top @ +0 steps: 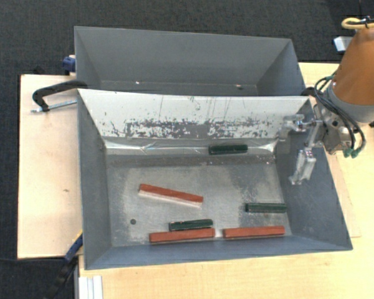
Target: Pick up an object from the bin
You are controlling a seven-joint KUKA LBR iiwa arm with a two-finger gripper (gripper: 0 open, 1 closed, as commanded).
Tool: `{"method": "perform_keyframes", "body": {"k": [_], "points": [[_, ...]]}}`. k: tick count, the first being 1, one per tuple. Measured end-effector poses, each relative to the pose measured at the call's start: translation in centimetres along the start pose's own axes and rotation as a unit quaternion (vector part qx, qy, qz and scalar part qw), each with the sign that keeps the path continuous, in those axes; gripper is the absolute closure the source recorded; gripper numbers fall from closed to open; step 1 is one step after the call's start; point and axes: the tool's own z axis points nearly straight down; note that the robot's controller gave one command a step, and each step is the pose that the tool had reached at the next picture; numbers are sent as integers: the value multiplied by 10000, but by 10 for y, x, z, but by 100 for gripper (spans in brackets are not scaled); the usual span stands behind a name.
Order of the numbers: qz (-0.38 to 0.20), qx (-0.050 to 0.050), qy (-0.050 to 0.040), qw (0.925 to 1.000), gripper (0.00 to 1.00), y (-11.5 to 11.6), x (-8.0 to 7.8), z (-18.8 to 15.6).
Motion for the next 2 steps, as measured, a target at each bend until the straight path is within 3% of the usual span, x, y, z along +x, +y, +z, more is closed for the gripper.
{"method": "perform_keyframes", "body": {"k": [1, 2], "points": [[-231, -25, 21, 9997, 0, 12, 32, 78], [37, -1, 23, 10000, 0, -28, 40, 108]]}}
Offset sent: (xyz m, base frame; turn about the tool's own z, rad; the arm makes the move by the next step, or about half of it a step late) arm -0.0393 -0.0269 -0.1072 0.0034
